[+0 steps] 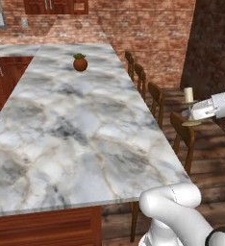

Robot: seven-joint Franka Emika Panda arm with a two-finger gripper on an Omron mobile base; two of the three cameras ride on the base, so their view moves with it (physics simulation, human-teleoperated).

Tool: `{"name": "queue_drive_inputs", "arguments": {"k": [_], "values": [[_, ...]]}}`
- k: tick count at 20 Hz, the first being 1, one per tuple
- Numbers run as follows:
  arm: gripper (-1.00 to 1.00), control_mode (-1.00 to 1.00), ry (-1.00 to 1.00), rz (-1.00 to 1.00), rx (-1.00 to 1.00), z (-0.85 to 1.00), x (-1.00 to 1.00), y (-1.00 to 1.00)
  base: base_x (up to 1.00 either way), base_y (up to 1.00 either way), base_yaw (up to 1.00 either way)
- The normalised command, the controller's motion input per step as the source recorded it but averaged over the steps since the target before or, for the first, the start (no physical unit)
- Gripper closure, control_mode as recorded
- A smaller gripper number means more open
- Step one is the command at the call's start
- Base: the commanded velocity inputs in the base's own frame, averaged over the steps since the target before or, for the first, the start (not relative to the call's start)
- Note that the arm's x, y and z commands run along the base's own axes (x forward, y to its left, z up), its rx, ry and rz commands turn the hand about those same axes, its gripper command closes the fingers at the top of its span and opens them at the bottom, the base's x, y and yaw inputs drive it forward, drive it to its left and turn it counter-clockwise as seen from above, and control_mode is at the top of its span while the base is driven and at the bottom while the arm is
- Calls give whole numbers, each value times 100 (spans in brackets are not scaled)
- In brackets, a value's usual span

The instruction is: Get the candle and the beer from the cabinet and move them to the dining counter.

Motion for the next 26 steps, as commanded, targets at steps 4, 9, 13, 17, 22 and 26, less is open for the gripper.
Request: {"name": "queue_drive_inputs", "arguments": {"k": [4, 9, 13, 17, 22, 26], "values": [[100, -100, -27, 26, 0, -50, 17, 1, 0, 0, 0], [100, -100, -42, 20, 0, -52, 12, 10, 0, 0, 0], [100, -100, -38, 17, 2, -41, 23, 2, 0, 0, 0], [100, -100, -15, 14, 10, -24, 41, 0, 0, 0, 0], [100, -100, 0, 8, 5, -14, 50, 0, 0, 0, 0], [100, -100, 0, 5, 0, -14, 54, 0, 0, 0, 0]]}}
